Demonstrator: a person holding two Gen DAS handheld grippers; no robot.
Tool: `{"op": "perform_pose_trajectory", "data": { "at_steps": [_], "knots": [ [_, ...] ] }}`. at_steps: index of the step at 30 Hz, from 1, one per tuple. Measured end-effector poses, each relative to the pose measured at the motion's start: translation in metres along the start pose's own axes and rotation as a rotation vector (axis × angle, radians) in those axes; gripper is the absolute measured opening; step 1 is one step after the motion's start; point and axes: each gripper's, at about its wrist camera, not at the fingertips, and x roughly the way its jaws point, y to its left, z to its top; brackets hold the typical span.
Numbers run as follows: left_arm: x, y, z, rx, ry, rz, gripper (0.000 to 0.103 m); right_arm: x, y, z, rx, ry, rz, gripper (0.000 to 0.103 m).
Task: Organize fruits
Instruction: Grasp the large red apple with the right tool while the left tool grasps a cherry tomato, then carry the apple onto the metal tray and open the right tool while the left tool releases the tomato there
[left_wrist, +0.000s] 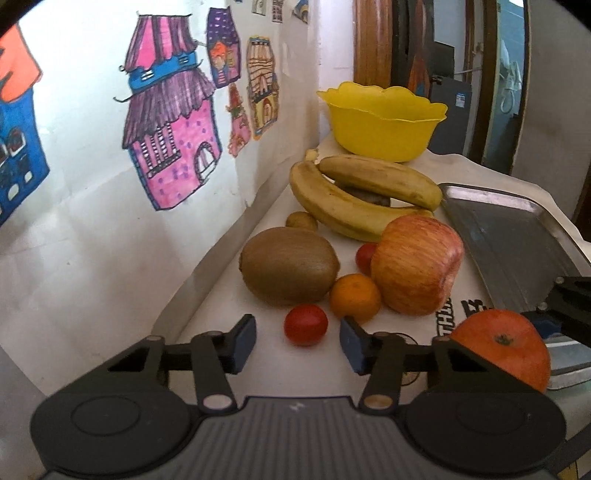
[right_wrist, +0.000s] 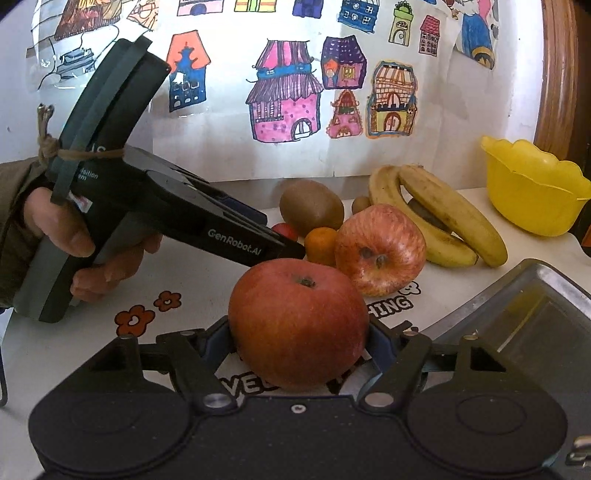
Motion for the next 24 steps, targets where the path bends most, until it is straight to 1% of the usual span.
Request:
{"op": "perform_pose_trajectory", "data": {
  "at_steps": [1,6,7,15,20,24],
  "knots": [
    [0.001,-0.001,0.001,0.006,0.001,-0.007,0.046,0.001,0.0,0.0,0.001,0.003,-0.003,0.077],
    [0.0,-0.005,0.001,0.019,0.003,-0.016,0.034,0.003,0.0,0.001,0.018,0.004,-0.01,0.076],
    [0.0,-0.005,0.001,0.019,0.002,-0.013,0.028,0.003,0.001,0.001,0.02,0.005,-0.012,0.076],
    [-0.011,-0.007,-0.006,-0.006,0.014,-0.011,0.026,-0.002,0.003,0.0,0.032,-0.008,-0.005,0.075],
    [-0.023,-0.009,-0.013,-0.027,0.028,-0.005,0.026,-0.017,0.004,-0.006,0.066,-0.048,-0.005,0.075],
    [-0.034,-0.015,-0.017,-0.046,0.029,-0.015,0.026,-0.033,0.004,-0.012,0.102,-0.072,-0.014,0.075]
  ]
}}
